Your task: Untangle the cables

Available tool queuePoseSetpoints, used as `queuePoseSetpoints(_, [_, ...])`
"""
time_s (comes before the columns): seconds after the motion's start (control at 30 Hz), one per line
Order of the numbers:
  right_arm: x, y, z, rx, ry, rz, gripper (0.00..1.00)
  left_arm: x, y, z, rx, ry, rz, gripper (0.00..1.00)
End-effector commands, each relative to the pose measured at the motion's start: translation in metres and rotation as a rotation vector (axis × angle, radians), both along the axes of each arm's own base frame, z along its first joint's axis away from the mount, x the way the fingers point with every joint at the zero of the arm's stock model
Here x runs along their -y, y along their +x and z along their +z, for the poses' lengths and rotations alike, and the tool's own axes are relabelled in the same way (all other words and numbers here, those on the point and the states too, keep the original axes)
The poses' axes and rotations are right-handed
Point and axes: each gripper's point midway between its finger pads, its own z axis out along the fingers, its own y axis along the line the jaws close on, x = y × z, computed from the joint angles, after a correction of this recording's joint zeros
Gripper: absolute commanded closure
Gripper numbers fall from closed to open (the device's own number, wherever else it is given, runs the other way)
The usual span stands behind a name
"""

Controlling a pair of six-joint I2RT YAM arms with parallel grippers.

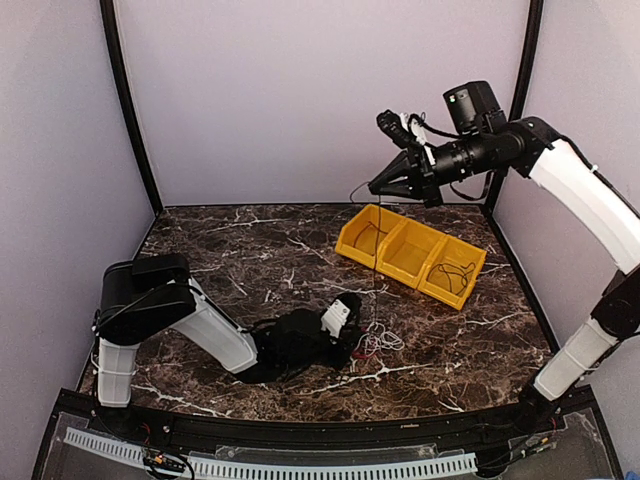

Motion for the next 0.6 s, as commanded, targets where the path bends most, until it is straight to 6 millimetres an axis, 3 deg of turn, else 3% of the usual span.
queuePoseSetpoints(0.0, [0.012,0.008,0.046,0.030,0.104,0.000,1.00,-0.008,-0.010,-0.018,-0.040,0.051,-0.022,0.85])
queuePoseSetpoints(0.1, [0.021,0.012,0.067,0.062,0.142,-0.016,1.00,-0.011,-0.012,-0.024,-0.057,0.066,-0.020,0.86])
queuePoseSetpoints(0.2, [0.024,0.014,0.065,0.054,0.141,-0.020,1.00,-0.017,-0.013,-0.025,-0.074,0.070,-0.010,0.88])
queuePoseSetpoints(0.3, [0.022,0.013,0.045,0.009,0.127,-0.007,1.00,-0.025,-0.015,-0.016,-0.095,0.053,0.013,0.88])
queuePoseSetpoints(0.33, [0.022,0.013,0.037,-0.010,0.122,-0.006,1.00,-0.026,-0.014,-0.004,-0.091,0.028,0.021,0.85])
queuePoseSetpoints(0.37, [0.022,0.012,0.030,-0.027,0.122,-0.007,1.00,-0.035,-0.014,-0.005,-0.105,0.032,0.049,0.82])
queuePoseSetpoints(0.4, [0.021,0.010,0.021,-0.050,0.120,-0.002,1.00,-0.038,-0.013,0.011,-0.099,0.002,0.063,0.76])
queuePoseSetpoints(0.43, [0.020,0.009,0.012,-0.077,0.117,0.001,1.00,-0.047,-0.013,0.009,-0.109,0.014,0.091,0.70])
queuePoseSetpoints(0.47, [0.019,0.007,0.005,-0.098,0.117,0.003,1.00,-0.051,-0.012,0.026,-0.098,-0.013,0.102,0.67])
queuePoseSetpoints(0.5, [0.018,0.006,-0.005,-0.120,0.113,0.005,1.00,-0.061,-0.013,0.023,-0.108,0.012,0.123,0.63])
queuePoseSetpoints(0.57, [0.014,0.003,-0.023,-0.155,0.097,0.014,1.00,-0.069,-0.017,0.051,-0.108,-0.003,0.120,0.59])
